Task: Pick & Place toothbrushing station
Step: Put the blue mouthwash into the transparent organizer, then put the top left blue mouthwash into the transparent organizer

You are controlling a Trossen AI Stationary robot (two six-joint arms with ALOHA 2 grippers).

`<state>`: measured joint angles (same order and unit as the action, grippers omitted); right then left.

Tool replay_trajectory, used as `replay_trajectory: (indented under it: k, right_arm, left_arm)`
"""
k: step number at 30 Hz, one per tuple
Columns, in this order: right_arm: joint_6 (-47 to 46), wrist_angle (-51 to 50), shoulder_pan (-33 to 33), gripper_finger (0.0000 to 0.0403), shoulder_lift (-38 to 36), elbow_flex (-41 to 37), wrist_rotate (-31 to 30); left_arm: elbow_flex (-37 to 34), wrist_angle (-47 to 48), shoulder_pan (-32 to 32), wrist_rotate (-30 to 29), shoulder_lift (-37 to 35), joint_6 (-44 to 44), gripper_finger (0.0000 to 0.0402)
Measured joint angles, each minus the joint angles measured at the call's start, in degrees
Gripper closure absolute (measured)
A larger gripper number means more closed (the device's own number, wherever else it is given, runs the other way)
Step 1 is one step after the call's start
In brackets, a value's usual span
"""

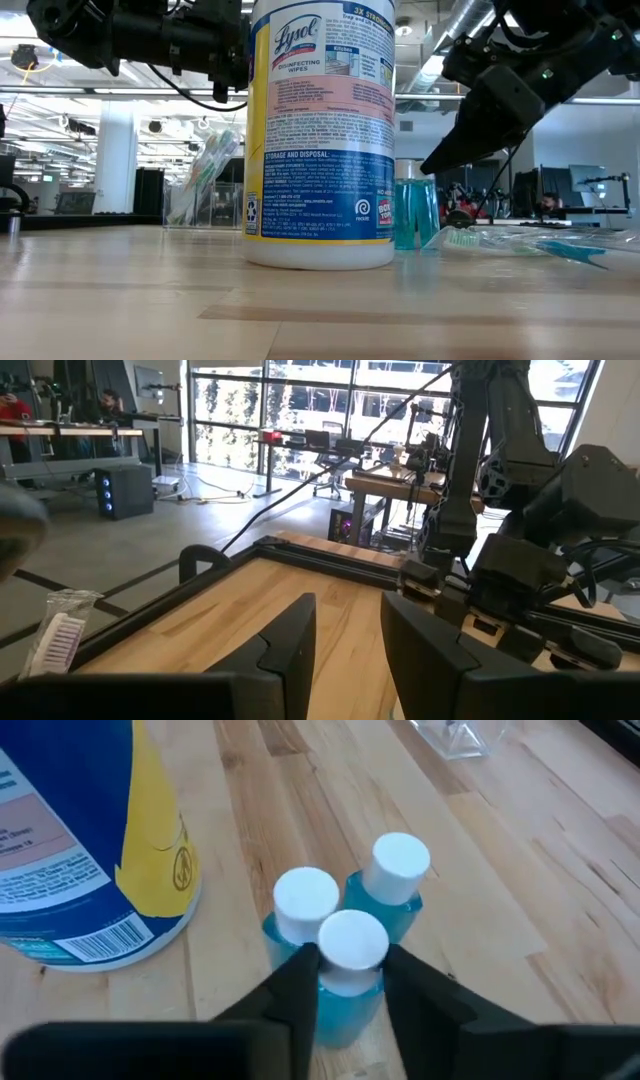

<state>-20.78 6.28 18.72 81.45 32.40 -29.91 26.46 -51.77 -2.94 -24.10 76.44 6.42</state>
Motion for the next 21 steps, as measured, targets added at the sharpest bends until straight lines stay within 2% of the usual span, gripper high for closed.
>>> replay_trajectory:
  k: [7, 15, 21]
  right_arm:
    - [1.71, -0.02, 0.25, 0.0396, -0.04, 0.00, 0.07]
    - [1.29, -0.20, 0.37, 0.0359, -0.04, 0.00, 0.22]
    - [1.24, -0.24, 0.33, 0.0352, -0.04, 0.00, 0.22]
  left_arm:
    - [0.00, 0.30, 0.00, 0.00, 0.02, 0.01, 0.0291]
    - [0.00, 0.39, 0.00, 0.00, 0.02, 0.02, 0.0291]
    - [0.00, 0.39, 0.00, 0.00, 0.02, 0.02, 0.0291]
